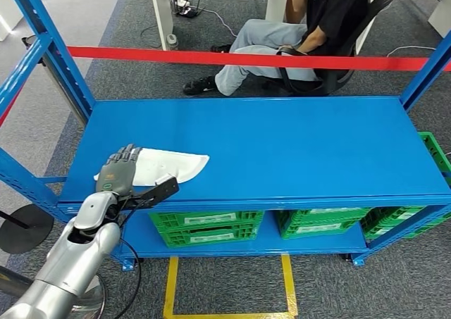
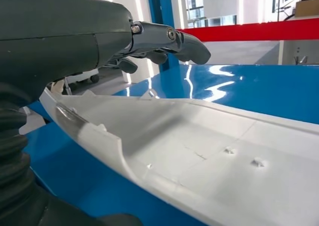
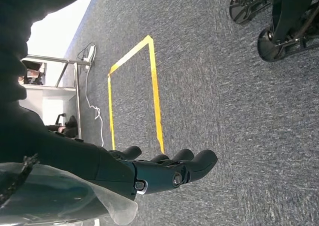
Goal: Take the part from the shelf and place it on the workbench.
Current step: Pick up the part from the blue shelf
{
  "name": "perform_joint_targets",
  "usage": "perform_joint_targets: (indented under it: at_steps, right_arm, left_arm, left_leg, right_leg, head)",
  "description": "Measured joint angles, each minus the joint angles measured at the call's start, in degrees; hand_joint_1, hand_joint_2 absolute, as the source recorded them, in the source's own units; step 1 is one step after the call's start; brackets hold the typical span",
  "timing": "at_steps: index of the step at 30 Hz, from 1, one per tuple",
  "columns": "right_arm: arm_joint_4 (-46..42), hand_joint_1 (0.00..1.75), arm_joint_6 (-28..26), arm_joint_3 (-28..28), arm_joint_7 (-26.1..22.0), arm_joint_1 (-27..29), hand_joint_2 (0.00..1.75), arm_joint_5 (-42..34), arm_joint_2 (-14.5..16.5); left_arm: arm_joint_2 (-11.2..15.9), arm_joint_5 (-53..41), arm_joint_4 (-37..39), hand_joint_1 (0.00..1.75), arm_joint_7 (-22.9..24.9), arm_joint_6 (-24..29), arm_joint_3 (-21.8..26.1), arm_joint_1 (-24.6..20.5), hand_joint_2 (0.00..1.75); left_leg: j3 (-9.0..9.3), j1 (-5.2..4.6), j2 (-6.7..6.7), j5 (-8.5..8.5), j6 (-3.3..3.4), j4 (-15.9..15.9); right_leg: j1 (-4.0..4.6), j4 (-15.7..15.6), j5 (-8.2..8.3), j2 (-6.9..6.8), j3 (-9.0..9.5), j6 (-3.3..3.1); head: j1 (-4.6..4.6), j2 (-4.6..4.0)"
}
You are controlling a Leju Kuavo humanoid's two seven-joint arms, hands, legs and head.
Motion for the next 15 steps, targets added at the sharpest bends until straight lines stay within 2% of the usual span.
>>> perform_joint_targets:
  at_steps: [2, 4, 6, 8, 12, 15]
  right_arm:
    - [0.0, 0.00, 0.0, 0.2, 0.0, 0.0, 1.75, 0.0, 0.0]
    - [0.0, 0.00, 0.0, 0.3, 0.0, 0.0, 1.75, 0.0, 0.0]
    - [0.0, 0.00, 0.0, 0.3, 0.0, 0.0, 1.75, 0.0, 0.0]
    - [0.1, 0.00, 0.0, 0.4, 0.0, 0.0, 1.75, 0.0, 0.1]
    - [0.1, 0.00, 0.0, 0.4, 0.0, 0.0, 1.75, -0.1, 0.1]
    - [0.1, 0.00, 0.0, 0.4, 0.0, 0.0, 1.75, -0.2, 0.1]
  left_arm:
    - [-0.2, 0.1, 0.6, 0.21, -0.1, 0.1, 0.0, -0.3, 1.75]
    - [-0.3, 0.2, 1.1, 0.62, -0.2, 0.3, 0.1, -0.4, 1.75]
    - [-0.3, 0.2, 1.6, 1.20, -0.3, 0.4, 0.1, -0.4, 1.75]
    - [-0.3, 0.3, 2.0, 1.47, -0.3, 0.7, 0.1, -0.4, 1.75]
    - [-0.4, 0.5, 2.4, 1.72, -0.5, 1.1, 0.2, -0.3, 1.75]
    - [-0.4, 0.9, 2.4, 1.75, -0.8, 1.6, 0.5, -0.1, 1.75]
  left_leg:
    - [0.00, 0.00, 0.00, 0.00, 0.00, 0.0]
    - [0.01, 0.00, 0.00, 0.00, 0.00, 0.0]
    - [0.00, 0.00, 0.00, 0.00, 0.00, 0.0]
    - [0.00, 0.00, 0.00, 0.00, 0.00, 0.0]
    - [0.00, 0.01, 0.00, 0.00, 0.00, 0.0]
    - [0.00, 0.01, 0.00, 0.00, 0.00, 0.0]
  right_leg:
    - [0.00, 0.0, 0.00, 0.00, 0.01, 0.00]
    - [0.00, 0.0, 0.00, 0.01, 0.01, 0.00]
    - [0.00, 0.0, 0.00, 0.01, 0.00, 0.00]
    - [0.00, 0.0, 0.00, 0.01, 0.00, 0.00]
    - [0.00, 0.0, 0.00, 0.01, 0.00, 0.00]
    - [0.00, 0.0, 0.00, 0.01, 0.00, 0.00]
  head:
    - [0.00, 0.00]
    - [0.00, 0.00]
    - [0.00, 0.00]
    - [0.00, 0.00]
    - [-0.01, 0.00]
    - [0.00, 0.00]
